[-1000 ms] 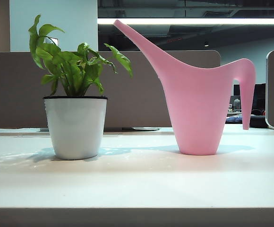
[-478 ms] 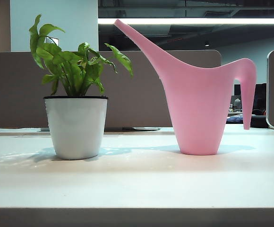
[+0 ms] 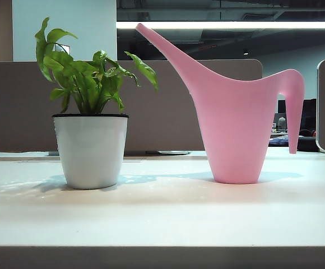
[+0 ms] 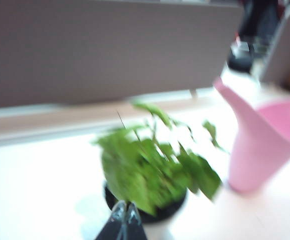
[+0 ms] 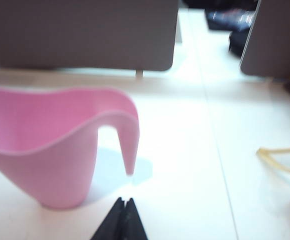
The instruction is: Pick up the watering can from the table, water the potted plant, and put the can back.
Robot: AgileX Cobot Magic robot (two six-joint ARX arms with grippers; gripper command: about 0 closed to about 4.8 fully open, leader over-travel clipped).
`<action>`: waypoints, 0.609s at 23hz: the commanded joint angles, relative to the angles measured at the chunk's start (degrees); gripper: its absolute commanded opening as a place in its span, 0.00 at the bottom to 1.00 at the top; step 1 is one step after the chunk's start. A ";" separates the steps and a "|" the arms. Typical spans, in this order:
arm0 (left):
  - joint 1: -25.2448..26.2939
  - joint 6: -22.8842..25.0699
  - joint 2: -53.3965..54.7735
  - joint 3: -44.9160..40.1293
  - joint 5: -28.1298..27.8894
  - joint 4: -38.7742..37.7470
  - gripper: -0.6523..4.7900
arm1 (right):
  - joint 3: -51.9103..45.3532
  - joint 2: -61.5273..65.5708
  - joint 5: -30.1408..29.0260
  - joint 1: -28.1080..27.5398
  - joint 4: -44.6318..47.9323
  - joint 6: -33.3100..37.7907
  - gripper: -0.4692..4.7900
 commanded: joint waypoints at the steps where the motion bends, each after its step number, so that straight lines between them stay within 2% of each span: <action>1: -3.98 0.26 2.89 3.41 0.31 -5.75 0.11 | 0.42 2.12 1.77 0.09 -0.26 -1.31 0.08; 5: -8.83 0.04 3.54 4.22 0.74 -7.10 0.11 | 0.70 5.73 1.49 0.46 -0.31 -2.38 0.08; 8: -9.88 0.00 3.54 4.24 0.48 -8.15 0.11 | 1.86 7.78 1.11 0.77 -2.80 -1.27 0.08; 11: -12.66 -0.35 3.48 4.26 -4.68 -7.61 0.11 | 4.17 11.19 -0.07 0.92 -5.14 0.09 0.10; 12: -13.90 -0.24 3.54 4.26 -6.21 -7.10 0.11 | 4.81 12.17 -2.49 0.92 -4.72 0.09 0.12; 14: -14.47 -0.22 3.58 4.26 -6.56 -6.21 0.11 | 4.81 12.79 -4.48 0.92 -2.69 0.09 0.12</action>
